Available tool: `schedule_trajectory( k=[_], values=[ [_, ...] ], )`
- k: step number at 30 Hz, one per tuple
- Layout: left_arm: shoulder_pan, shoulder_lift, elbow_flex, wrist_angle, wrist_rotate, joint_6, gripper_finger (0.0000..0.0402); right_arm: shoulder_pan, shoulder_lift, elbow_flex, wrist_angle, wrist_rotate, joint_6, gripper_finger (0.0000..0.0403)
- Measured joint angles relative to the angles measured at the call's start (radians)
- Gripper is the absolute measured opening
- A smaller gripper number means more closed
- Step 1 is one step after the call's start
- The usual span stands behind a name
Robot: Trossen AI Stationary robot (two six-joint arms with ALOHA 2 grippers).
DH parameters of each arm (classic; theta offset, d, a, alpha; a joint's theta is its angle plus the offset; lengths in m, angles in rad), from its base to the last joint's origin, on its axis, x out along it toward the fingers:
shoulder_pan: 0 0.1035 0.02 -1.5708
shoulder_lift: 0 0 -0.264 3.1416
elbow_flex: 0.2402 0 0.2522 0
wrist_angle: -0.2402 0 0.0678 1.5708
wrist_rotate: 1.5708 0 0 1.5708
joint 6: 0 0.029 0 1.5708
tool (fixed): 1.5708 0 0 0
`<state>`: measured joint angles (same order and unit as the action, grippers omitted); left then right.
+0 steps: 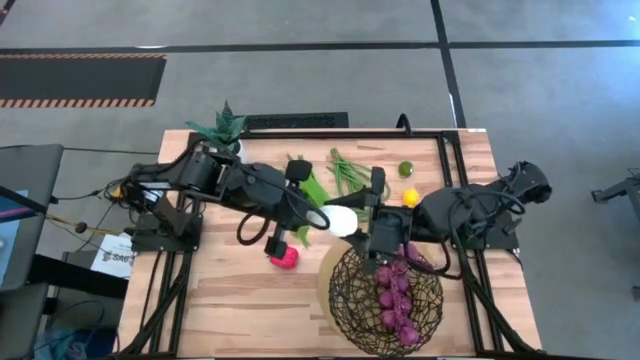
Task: Build produce basket
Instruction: Put the green celery into the black basket
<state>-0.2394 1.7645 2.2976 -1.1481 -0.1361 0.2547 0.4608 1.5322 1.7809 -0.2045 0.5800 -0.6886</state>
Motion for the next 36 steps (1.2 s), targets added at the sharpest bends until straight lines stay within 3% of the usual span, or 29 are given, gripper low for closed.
schedule_trajectory(
  k=[4,7,11,18,28,36],
  values=[
    [-0.002,0.000,-0.040,0.024,-0.006,0.014,0.0011,0.001,0.008,0.000,-0.008,0.033,0.010,0.0208],
    [-0.001,0.000,-0.041,0.010,-0.009,0.003,0.0028,0.005,0.012,0.000,-0.024,0.055,0.011,0.0141],
    [0.001,0.004,-0.042,0.005,-0.033,-0.001,0.0082,0.004,0.011,0.000,-0.051,0.079,0.009,0.0044],
    [0.002,0.008,-0.023,-0.006,-0.063,-0.028,0.0148,0.001,-0.002,0.005,-0.079,0.213,0.067,0.0042],
    [-0.017,-0.005,-0.020,-0.061,-0.090,-0.025,0.0159,-0.021,-0.103,0.003,-0.383,0.432,0.258,0.0038],
    [-0.056,-0.026,-0.020,-0.127,-0.316,-0.001,0.0159,-0.031,-0.200,0.003,-0.663,0.474,0.575,0.0037]
  ],
)
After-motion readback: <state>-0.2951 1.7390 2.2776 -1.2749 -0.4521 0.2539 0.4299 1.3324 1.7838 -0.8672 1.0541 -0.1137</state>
